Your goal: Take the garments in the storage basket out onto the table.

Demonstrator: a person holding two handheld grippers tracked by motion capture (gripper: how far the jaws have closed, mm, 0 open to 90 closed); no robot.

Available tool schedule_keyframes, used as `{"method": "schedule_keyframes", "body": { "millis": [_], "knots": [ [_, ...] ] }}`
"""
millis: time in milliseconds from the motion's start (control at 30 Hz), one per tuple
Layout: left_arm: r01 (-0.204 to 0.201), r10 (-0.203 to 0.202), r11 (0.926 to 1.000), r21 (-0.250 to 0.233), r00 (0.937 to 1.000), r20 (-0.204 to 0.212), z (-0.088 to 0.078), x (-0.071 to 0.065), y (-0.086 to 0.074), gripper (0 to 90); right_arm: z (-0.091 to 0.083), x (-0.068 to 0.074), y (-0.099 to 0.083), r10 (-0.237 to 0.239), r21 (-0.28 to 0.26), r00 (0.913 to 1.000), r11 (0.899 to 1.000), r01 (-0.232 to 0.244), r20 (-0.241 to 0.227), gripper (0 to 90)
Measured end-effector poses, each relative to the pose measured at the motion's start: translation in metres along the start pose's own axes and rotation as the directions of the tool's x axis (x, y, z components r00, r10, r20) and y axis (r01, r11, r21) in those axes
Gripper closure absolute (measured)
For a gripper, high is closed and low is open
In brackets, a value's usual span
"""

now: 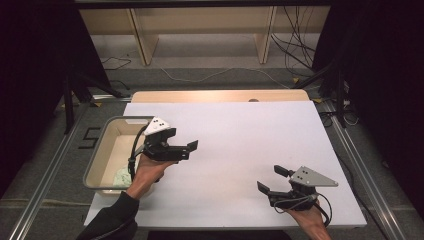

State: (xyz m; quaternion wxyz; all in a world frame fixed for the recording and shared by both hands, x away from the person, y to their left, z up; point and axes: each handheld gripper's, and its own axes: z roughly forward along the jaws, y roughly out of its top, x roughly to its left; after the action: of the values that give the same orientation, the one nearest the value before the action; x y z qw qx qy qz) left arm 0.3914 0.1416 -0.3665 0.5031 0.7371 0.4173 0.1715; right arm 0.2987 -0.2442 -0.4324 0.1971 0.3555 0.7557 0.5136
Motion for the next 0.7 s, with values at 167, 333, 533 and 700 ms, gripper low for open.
{"method": "schedule_keyframes", "body": {
  "millis": [167, 333, 533, 700],
  "knots": [
    [0.025, -0.026, 0.9996, -0.015, 0.9994, -0.023, -0.012, 0.018, 0.006, 9.4, 0.001, 0.002, -0.001, -0.007, 0.004, 1.0, 1.0, 0.008, -0.003, 20.9],
    [0.035, -0.036, 0.9992, -0.02, 0.9978, -0.056, -0.026, 0.034, 0.01, 9.7, 0.0, 0.001, -0.001, -0.006, 0.003, 1.0, 1.0, 0.006, 0.0, 20.9],
    [0.068, -0.068, 0.9977, -0.004, 0.9948, -0.075, -0.036, 0.052, 0.011, 9.7, -0.001, 0.0, -0.001, -0.007, 0.003, 1.0, 1.0, 0.007, 0.003, 20.9],
    [0.062, -0.059, 0.9978, 0.024, 0.9931, -0.101, -0.043, 0.064, 0.013, 10.6, 0.0, 0.001, -0.001, -0.007, 0.0, 1.0, 1.0, 0.007, -0.001, 20.9]
  ]
}}
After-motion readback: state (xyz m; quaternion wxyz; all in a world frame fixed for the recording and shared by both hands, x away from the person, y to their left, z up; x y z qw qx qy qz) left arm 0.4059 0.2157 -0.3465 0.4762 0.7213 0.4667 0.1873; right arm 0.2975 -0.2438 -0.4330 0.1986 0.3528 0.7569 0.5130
